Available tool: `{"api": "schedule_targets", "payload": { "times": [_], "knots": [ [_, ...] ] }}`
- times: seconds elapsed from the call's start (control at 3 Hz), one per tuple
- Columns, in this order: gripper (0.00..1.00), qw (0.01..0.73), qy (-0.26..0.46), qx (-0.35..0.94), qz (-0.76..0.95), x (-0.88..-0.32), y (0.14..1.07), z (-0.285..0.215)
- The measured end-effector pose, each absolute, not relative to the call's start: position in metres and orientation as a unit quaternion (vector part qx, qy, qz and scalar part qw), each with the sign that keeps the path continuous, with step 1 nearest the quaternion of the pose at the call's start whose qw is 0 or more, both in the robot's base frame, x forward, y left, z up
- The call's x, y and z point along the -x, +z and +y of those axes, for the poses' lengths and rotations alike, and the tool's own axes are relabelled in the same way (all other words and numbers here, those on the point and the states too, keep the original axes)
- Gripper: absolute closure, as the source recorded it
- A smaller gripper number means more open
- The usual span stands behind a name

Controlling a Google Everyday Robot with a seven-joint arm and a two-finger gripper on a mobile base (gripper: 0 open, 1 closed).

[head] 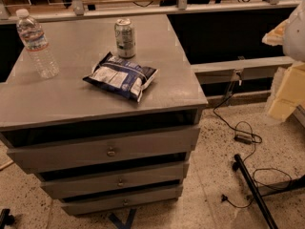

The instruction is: Move 7up can near water bottle

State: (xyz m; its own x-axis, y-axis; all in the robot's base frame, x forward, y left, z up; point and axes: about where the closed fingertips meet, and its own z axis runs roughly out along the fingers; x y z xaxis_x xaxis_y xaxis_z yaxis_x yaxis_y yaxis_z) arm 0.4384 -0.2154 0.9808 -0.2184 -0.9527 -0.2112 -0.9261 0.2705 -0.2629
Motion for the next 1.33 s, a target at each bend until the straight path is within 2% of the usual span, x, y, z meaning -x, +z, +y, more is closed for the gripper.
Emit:
{"api": "schedule_targets", "payload": {
  "times": [0.67, 1.33],
  "knots": [
    [0.00, 0.197, -0.036, 0.615, 0.763, -0.471, 0.992, -0.200],
    [0.00, 0.280, 0.057, 0.621, 0.729, -0.596, 1.001, -0.116]
  ]
}}
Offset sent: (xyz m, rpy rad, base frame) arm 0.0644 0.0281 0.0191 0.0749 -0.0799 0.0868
